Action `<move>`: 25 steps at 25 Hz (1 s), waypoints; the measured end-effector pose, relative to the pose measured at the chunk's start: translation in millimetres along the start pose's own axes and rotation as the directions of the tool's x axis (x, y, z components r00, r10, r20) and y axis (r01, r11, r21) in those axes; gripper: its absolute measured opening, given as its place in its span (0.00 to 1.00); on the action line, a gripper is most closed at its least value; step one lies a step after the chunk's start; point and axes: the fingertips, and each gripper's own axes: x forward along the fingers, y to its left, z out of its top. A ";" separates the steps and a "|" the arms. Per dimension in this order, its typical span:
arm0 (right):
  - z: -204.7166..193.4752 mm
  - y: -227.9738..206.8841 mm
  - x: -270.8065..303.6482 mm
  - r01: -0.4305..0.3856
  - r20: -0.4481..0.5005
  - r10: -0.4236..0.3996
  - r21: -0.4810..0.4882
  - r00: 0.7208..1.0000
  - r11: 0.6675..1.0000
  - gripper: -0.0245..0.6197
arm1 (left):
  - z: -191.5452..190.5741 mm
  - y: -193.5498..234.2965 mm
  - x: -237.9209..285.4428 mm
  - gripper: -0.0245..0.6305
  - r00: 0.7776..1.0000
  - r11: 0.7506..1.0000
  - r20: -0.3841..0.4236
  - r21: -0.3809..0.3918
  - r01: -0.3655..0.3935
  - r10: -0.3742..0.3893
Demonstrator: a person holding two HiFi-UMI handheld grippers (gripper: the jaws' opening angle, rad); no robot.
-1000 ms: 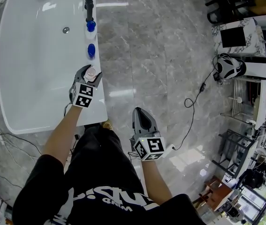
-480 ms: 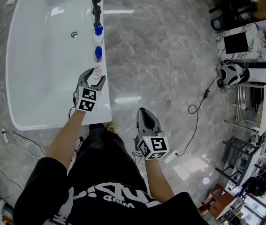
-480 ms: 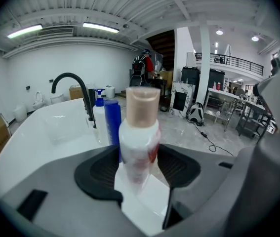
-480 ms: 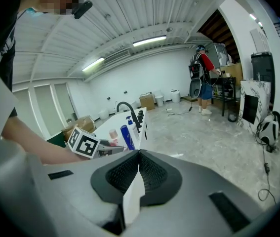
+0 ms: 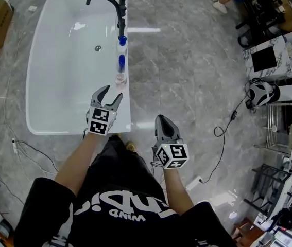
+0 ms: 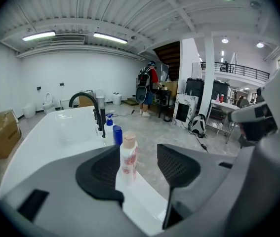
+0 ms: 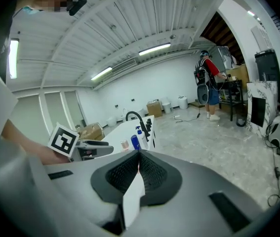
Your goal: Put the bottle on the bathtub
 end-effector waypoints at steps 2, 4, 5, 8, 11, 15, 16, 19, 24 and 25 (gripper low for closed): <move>8.1 6.9 -7.6 -0.014 0.015 0.014 -0.005 1.000 1.000 0.08 | 8.4 -5.5 -23.0 0.40 1.000 1.000 0.014 -0.011 0.005 -0.005; 14.4 12.5 -16.8 -0.027 0.028 0.027 -0.012 0.999 1.000 0.08 | 16.6 -12.7 -44.8 0.40 0.999 1.000 0.036 -0.016 0.011 -0.011; 16.4 15.8 -22.0 -0.035 0.032 0.036 -0.019 0.999 0.999 0.08 | 20.0 -16.8 -56.1 0.40 0.999 1.000 0.047 -0.017 0.014 -0.013; 21.7 25.9 -37.0 -0.060 0.040 0.062 -0.043 0.997 0.997 0.08 | 30.1 -28.8 -89.7 0.40 0.997 1.000 0.075 -0.016 0.021 -0.020; 27.1 34.8 -46.4 -0.077 0.047 0.080 -0.062 0.996 0.995 0.08 | 35.3 -37.3 -116.4 0.36 0.996 0.999 0.089 -0.003 0.032 -0.031; 25.3 50.5 -58.6 -0.104 0.049 0.109 -0.081 0.993 0.991 0.08 | 32.7 -46.2 -153.0 0.28 0.993 0.999 0.109 -0.004 0.038 -0.038; 25.2 54.3 -63.0 -0.110 0.049 0.115 -0.085 0.992 0.990 0.08 | 32.8 -49.2 -163.6 0.27 0.992 0.999 0.117 -0.005 0.039 -0.038; 27.1 62.9 -74.8 -0.121 0.056 0.126 -0.092 0.990 0.988 0.08 | 34.6 -54.8 -194.9 0.21 0.990 1.000 0.142 -0.013 0.024 -0.022; 27.5 68.5 -84.0 -0.118 0.071 0.126 -0.109 0.989 0.987 0.08 | 33.3 -50.7 -228.6 0.12 0.981 0.997 0.188 -0.068 -0.030 0.042; 28.0 68.2 -84.8 -0.115 0.074 0.123 -0.111 0.990 0.987 0.08 | 33.7 -49.5 -232.5 0.10 0.979 0.996 0.198 -0.080 -0.041 0.056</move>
